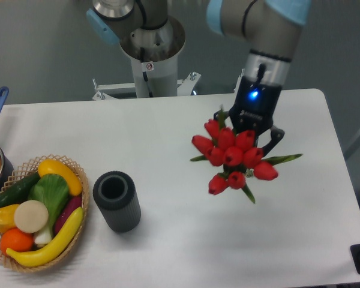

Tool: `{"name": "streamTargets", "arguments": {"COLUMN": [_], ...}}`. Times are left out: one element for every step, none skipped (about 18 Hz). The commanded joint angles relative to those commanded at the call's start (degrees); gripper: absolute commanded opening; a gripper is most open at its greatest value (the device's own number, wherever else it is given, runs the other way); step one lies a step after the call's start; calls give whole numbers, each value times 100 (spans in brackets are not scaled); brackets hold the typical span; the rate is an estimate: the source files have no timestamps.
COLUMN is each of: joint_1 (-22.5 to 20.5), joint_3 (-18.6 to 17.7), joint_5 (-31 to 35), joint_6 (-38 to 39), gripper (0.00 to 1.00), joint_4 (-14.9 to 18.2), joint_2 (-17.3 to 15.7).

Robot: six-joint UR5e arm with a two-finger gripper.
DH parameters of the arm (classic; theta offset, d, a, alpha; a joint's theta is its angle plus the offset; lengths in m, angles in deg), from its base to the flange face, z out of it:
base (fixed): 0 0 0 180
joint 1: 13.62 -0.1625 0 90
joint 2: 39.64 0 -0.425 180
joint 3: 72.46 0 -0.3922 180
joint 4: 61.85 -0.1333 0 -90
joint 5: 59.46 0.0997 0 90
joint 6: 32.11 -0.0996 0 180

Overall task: Place the flowers on the table
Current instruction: 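Rotate the gripper and lower the tulip bouquet toward the table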

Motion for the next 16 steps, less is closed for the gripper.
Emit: {"name": "streamTargets", "arguments": {"joint_1": [123, 168, 177, 177, 177, 186, 186, 194, 238, 308, 370, 414, 466, 510, 554, 590], "joint_3": [-18, -44, -88, -114, -114, -141, -193, -228, -229, -229, -194, -167, -158, -150, -132, -115], "joint_5": [177, 301, 406, 477, 556, 626, 688, 749, 811, 925, 1056, 1197, 1337, 1443, 1531, 1619], "joint_6": [0, 0, 0, -9, -52, -131, -175, -184, -202, -202, -202, -202, -211, -211, -220, -246], "gripper": [42, 42, 42, 42, 42, 42, 42, 42, 42, 42, 42, 42, 42, 42, 42, 42], "joint_4": [0, 0, 0, -9, 0, 0, 0, 0, 0, 0, 0, -9, -9, -9, -17, -26], "joint_2": [35, 53, 79, 88, 88, 88, 106, 115, 141, 237, 325, 430, 544, 650, 773, 878]}}
